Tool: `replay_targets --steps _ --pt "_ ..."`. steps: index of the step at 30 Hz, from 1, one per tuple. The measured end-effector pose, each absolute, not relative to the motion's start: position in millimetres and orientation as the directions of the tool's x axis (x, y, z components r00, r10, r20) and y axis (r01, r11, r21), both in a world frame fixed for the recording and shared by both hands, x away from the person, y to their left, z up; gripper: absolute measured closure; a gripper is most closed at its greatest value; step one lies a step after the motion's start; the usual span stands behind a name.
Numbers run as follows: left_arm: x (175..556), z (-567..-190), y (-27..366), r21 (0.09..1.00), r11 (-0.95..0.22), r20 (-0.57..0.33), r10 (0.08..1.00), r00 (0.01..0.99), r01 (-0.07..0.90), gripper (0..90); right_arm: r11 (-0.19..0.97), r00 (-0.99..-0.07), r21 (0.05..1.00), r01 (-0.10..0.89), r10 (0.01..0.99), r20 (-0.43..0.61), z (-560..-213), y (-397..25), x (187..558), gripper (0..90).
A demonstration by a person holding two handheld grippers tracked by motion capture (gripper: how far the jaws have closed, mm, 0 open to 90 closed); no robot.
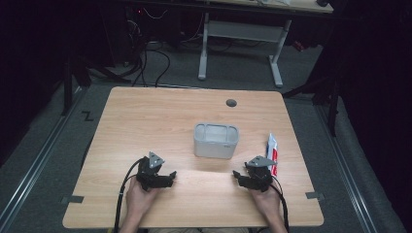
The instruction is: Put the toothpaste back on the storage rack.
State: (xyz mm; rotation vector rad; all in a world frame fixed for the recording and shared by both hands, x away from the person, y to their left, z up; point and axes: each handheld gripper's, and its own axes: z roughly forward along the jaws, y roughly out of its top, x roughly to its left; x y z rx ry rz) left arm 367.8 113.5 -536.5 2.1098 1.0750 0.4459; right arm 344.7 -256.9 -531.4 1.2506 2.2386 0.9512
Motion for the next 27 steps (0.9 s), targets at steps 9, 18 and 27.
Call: replay_targets --steps 9,18,27 --pt "368.2 -536.5 113.4 0.73 -0.393 -0.017 0.807 0.59 0.559 15.6 0.369 -0.519 0.726 0.581 0.855 -0.019 -531.4 -256.7 344.6 36.3" --pt "367.0 -536.5 114.5 0.73 -0.353 -0.015 0.848 0.53 0.585 15.8 0.369 -0.518 0.724 0.584 0.855 -0.018 -531.4 -256.4 343.6 34.6" --pt "365.1 -536.4 113.6 0.729 -0.346 -0.009 0.857 0.514 0.59 16.3 0.371 -0.519 0.724 0.582 0.854 -0.02 -531.3 -256.3 342.7 35.3"
